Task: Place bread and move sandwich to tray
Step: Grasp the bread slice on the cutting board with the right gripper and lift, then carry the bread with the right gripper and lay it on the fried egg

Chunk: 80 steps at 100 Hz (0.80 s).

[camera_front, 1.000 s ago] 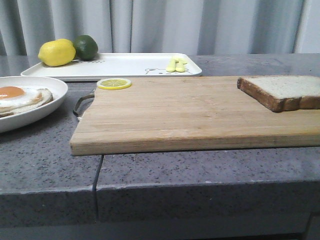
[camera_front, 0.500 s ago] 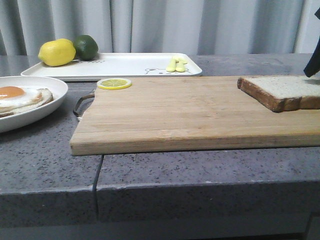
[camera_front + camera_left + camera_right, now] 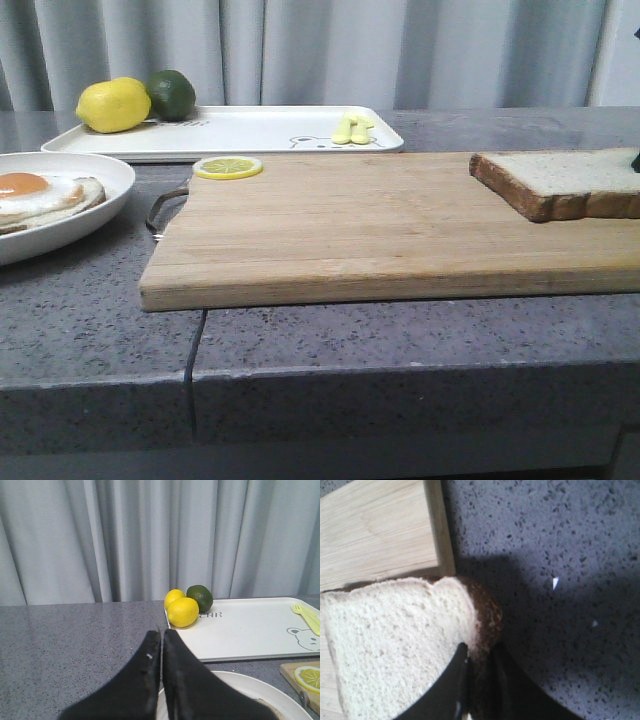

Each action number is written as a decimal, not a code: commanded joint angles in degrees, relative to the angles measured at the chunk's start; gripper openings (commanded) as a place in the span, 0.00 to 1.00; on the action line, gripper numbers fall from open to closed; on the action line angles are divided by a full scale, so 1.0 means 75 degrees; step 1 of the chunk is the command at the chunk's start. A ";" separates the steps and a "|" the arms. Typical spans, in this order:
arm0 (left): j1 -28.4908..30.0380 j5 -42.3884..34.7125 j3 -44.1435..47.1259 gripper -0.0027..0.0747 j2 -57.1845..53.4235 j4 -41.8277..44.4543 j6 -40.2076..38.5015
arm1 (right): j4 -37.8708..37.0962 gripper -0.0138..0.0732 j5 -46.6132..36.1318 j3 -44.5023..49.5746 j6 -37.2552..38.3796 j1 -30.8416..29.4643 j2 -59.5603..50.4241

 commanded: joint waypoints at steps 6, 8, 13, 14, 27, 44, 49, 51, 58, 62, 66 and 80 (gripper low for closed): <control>0.0015 -0.0651 -0.0288 0.01 0.0128 -0.0067 -0.0061 | 0.0338 0.09 0.0387 -0.0216 -0.0123 -0.0365 -0.0300; 0.0015 -0.0651 -0.0288 0.01 0.0128 -0.0067 -0.0061 | 0.0432 0.09 0.0409 -0.0216 -0.0130 -0.0406 -0.0324; 0.0015 -0.0651 -0.0288 0.01 0.0128 -0.0067 -0.0061 | 0.0737 0.09 0.0478 -0.0224 -0.0231 -0.0445 -0.0435; 0.0015 -0.0651 -0.0288 0.01 0.0128 -0.0067 -0.0061 | 0.0790 0.09 0.0494 -0.0224 -0.0253 -0.0445 -0.0453; 0.0015 -0.0651 -0.0288 0.01 0.0128 -0.0450 -0.0061 | 0.1959 0.09 0.0652 -0.0224 -0.0719 -0.0445 -0.0869; 0.0015 -0.0651 -0.0288 0.01 0.0128 -0.0491 -0.0061 | 0.3755 0.09 0.0982 -0.0224 -0.1186 -0.0314 -0.1259; 0.0015 -0.0651 -0.0288 0.01 0.0128 -0.0491 -0.0061 | 0.4175 0.09 0.0996 -0.0224 -0.1264 -0.0197 -0.1342; 0.0015 -0.0651 -0.0288 0.01 0.0128 -0.0491 -0.0061 | 0.4268 0.09 0.0996 -0.0224 -0.1263 -0.0126 -0.1380; 0.0015 -0.0651 -0.0288 0.01 0.0128 -0.0491 -0.0061 | 0.4590 0.09 0.0905 -0.0224 -0.1266 0.0249 -0.1440; 0.0015 -0.0651 -0.0288 0.01 0.0128 -0.0491 -0.0061 | 0.4661 0.09 0.0746 -0.0224 -0.1266 0.0573 -0.1458; 0.0015 -0.0651 -0.0288 0.01 0.0128 -0.0491 -0.0061 | 0.4699 0.09 0.0494 -0.0224 -0.1266 0.0961 -0.1458; 0.0015 -0.0651 -0.0288 0.01 0.0128 -0.0491 -0.0061 | 0.5075 0.09 -0.0874 -0.0224 -0.1266 0.2508 -0.1458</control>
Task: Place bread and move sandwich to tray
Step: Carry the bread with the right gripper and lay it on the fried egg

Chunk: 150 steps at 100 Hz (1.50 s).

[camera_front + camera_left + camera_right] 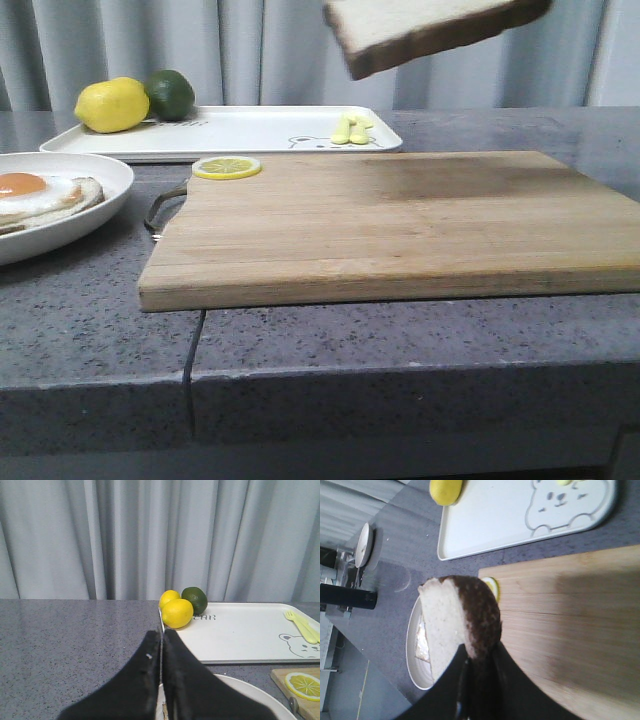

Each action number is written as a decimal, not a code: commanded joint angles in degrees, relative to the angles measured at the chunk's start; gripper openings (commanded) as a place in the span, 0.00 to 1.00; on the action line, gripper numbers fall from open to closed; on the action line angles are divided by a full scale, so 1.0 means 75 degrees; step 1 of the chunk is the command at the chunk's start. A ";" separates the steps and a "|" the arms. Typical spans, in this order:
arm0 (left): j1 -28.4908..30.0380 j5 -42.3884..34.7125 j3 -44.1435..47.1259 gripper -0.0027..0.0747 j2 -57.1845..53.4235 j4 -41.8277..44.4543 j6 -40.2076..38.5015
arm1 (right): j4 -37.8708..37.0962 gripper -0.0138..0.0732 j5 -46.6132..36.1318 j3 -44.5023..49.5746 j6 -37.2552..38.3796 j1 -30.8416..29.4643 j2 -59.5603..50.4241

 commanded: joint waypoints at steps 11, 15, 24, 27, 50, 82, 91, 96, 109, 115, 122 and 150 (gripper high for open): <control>0.0015 -0.0651 -0.0288 0.01 0.0128 -0.0061 -0.0061 | 0.1144 0.09 -0.1959 -0.0224 -0.0138 0.2004 -0.0290; 0.0015 -0.0651 -0.0288 0.01 0.0128 -0.0061 -0.0061 | 0.1207 0.09 -0.2295 -0.0224 -0.0138 0.2424 -0.0216; 0.0015 -0.0651 -0.0288 0.01 0.0128 -0.0061 -0.0061 | 0.1390 0.09 -0.2918 -0.0224 -0.0164 0.3253 0.0057; 0.0015 -0.0651 -0.0288 0.01 0.0128 -0.0061 -0.0061 | 0.1471 0.09 -0.3075 -0.0224 -0.0203 0.3486 0.0154; 0.0015 -0.0651 -0.0288 0.01 0.0128 -0.0093 -0.0061 | 0.2538 0.09 -0.3926 -0.0571 -0.0724 0.5096 0.1173; 0.0015 -0.0745 -0.0288 0.01 0.0128 -0.0093 -0.0061 | 0.3006 0.09 -0.4466 -0.1838 -0.0982 0.5949 0.2504; 0.0015 -0.0830 -0.0288 0.01 0.0128 -0.0093 -0.0061 | 0.3024 0.09 -0.4503 -0.1903 -0.0982 0.5961 0.2689; 0.0015 -0.0842 -0.0288 0.01 0.0128 -0.0093 -0.0061 | 0.2999 0.10 -0.4599 -0.1895 -0.0989 0.5961 0.2709; 0.0015 -0.0842 -0.0288 0.01 0.0128 -0.0093 -0.0061 | 0.2961 0.28 -0.4707 -0.1904 -0.1265 0.5961 0.2709; 0.0015 -0.0842 -0.0288 0.01 0.0128 -0.0093 -0.0061 | 0.2961 0.40 -0.4740 -0.1904 -0.1337 0.5943 0.2709; 0.0015 -0.0842 -0.0288 0.01 0.0128 -0.0093 -0.0061 | 0.2936 0.53 -0.4850 -0.1891 -0.1337 0.5927 0.2709; 0.0060 -0.0192 -0.0684 0.01 0.0153 -0.0057 -0.0061 | 0.1535 0.55 -0.4816 -0.1891 -0.1475 0.5564 0.2497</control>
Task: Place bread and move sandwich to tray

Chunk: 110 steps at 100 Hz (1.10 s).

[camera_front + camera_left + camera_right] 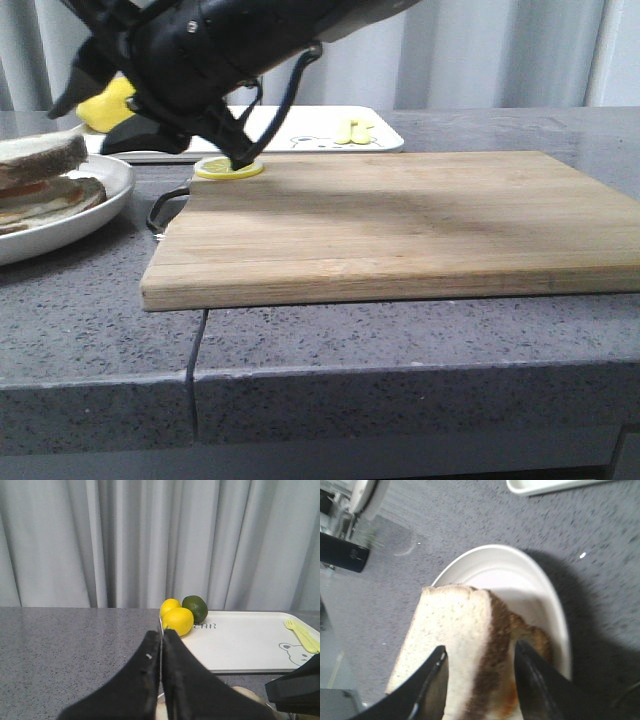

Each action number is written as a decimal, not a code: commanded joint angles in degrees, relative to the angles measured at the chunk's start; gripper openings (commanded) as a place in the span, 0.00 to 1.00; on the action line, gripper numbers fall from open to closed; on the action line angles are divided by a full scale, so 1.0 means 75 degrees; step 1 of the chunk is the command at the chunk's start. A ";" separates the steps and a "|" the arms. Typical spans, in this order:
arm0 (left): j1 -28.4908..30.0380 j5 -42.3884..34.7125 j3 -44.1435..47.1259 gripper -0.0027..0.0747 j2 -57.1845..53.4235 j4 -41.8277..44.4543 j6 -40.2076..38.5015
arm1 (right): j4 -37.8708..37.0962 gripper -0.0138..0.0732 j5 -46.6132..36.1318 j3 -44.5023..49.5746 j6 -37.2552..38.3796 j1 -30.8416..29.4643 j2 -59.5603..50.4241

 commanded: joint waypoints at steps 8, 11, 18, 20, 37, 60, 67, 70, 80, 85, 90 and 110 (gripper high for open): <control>0.0141 0.0606 -0.0904 0.01 0.0306 0.0385 -0.0061 | -0.1124 0.50 0.0095 -0.0260 -0.0148 -0.0243 -0.0859; 0.0202 0.0882 -0.1120 0.01 0.0388 0.0584 -0.0061 | -0.1359 0.45 0.0107 -0.0260 -0.0148 -0.0264 -0.0944; 0.0313 0.1520 -0.1559 0.01 0.0678 0.0928 -0.0061 | -0.1942 0.31 0.0112 -0.0260 -0.0148 -0.0263 -0.1210; 0.0315 0.1684 -0.1641 0.01 0.0779 0.1024 -0.0061 | -0.2098 0.26 0.0112 -0.0260 -0.0148 -0.0263 -0.1285; 0.0348 0.2815 -0.2605 0.02 0.1805 0.1352 -0.0061 | -0.3055 0.09 0.0451 -0.0260 -0.0148 -0.0263 -0.1874; 0.0453 0.3518 -0.3411 0.38 0.3449 0.1313 -0.0505 | -0.3642 0.09 0.1053 -0.0245 -0.0148 -0.0255 -0.2606; 0.0591 0.3575 -0.3559 0.43 0.3884 0.1298 -0.1126 | -0.3655 0.09 0.1060 -0.0217 -0.0148 -0.0255 -0.2814; 0.0686 0.3658 -0.3624 0.43 0.4059 0.1298 -0.1222 | -0.3655 0.09 0.1070 -0.0217 -0.0148 -0.0255 -0.2902; 0.0942 0.4300 -0.3880 0.43 0.4736 0.1117 -0.1226 | -0.3655 0.09 0.1157 -0.0217 -0.0148 -0.0255 -0.3187; 0.1016 0.4656 -0.4018 0.43 0.5082 0.0969 -0.1226 | -0.3655 0.09 0.1203 -0.0217 -0.0148 -0.0255 -0.3298; 0.1048 0.4959 -0.4144 0.43 0.5468 0.0884 -0.1226 | -0.3655 0.09 0.1229 -0.0217 -0.0148 -0.0255 -0.3390; 0.1048 0.5286 -0.4349 0.43 0.6463 0.0666 -0.1094 | -0.3647 0.09 0.1398 -0.0217 -0.0148 -0.0255 -0.3558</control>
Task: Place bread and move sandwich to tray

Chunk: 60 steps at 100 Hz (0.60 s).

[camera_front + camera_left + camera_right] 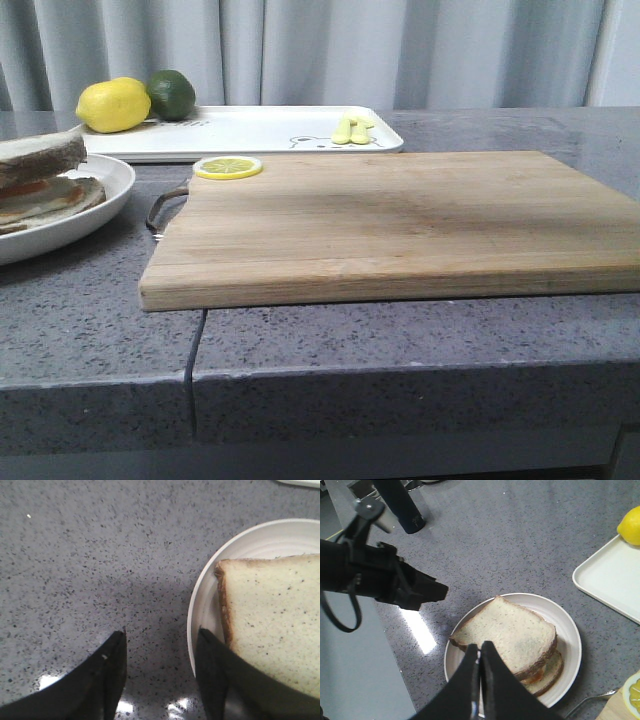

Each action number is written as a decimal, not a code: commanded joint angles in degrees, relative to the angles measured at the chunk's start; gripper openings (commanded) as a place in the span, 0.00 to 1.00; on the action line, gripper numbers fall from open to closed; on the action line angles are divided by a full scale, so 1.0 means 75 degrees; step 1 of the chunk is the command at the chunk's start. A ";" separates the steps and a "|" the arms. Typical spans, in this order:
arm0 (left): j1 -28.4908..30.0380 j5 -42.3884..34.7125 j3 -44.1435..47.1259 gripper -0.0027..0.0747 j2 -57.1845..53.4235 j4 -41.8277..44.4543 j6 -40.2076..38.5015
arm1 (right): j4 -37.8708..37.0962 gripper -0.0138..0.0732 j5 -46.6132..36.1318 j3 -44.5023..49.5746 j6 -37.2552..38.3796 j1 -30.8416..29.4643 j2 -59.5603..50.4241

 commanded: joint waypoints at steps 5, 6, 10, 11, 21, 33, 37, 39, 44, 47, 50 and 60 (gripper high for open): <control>0.0002 -0.0206 -0.0301 0.43 0.0322 -0.0408 0.0145 | 0.0179 0.09 -0.0059 -0.0212 -0.0113 -0.0021 -0.0401; 0.0002 -0.0206 -0.0301 0.43 0.0370 -0.0429 0.0147 | 0.0179 0.09 -0.0052 -0.0212 -0.0113 -0.0021 -0.0401; 0.0002 -0.0206 -0.0301 0.43 0.0472 -0.0520 0.0182 | 0.0179 0.09 -0.0018 -0.0212 -0.0113 -0.0021 -0.0401; 0.0002 -0.0221 -0.0301 0.43 0.0512 -0.0531 0.0198 | 0.0179 0.09 -0.0009 -0.0212 -0.0113 -0.0021 -0.0401; 0.0002 -0.0258 -0.0301 0.43 0.0766 -0.0636 0.0305 | 0.0185 0.09 0.0024 -0.0212 -0.0113 -0.0021 -0.0401; 0.0002 -0.0387 -0.0301 0.43 0.1047 -0.0667 0.0305 | 0.0192 0.09 0.0031 -0.0212 -0.0113 -0.0021 -0.0401; 0.0002 -0.0437 -0.0301 0.43 0.1138 -0.0667 0.0305 | 0.0192 0.09 0.0031 -0.0212 -0.0113 -0.0021 -0.0401; 0.0002 -0.0481 -0.0301 0.43 0.1186 -0.0667 0.0305 | 0.0192 0.09 0.0031 -0.0212 -0.0113 -0.0021 -0.0401; 0.0002 -0.0549 -0.0307 0.43 0.1266 -0.0667 0.0305 | 0.0199 0.09 0.0038 -0.0212 -0.0113 -0.0021 -0.0401; 0.0002 -0.0564 -0.0307 0.43 0.1322 -0.0667 0.0305 | 0.0199 0.09 0.0038 -0.0212 -0.0113 -0.0021 -0.0401; 0.0002 -0.0582 -0.0307 0.43 0.1391 -0.0667 0.0305 | 0.0197 0.09 0.0047 -0.0212 -0.0113 -0.0021 -0.0401; 0.0002 -0.0582 -0.0307 0.42 0.1624 -0.0725 0.0305 | 0.0197 0.09 0.0053 -0.0212 -0.0113 -0.0021 -0.0401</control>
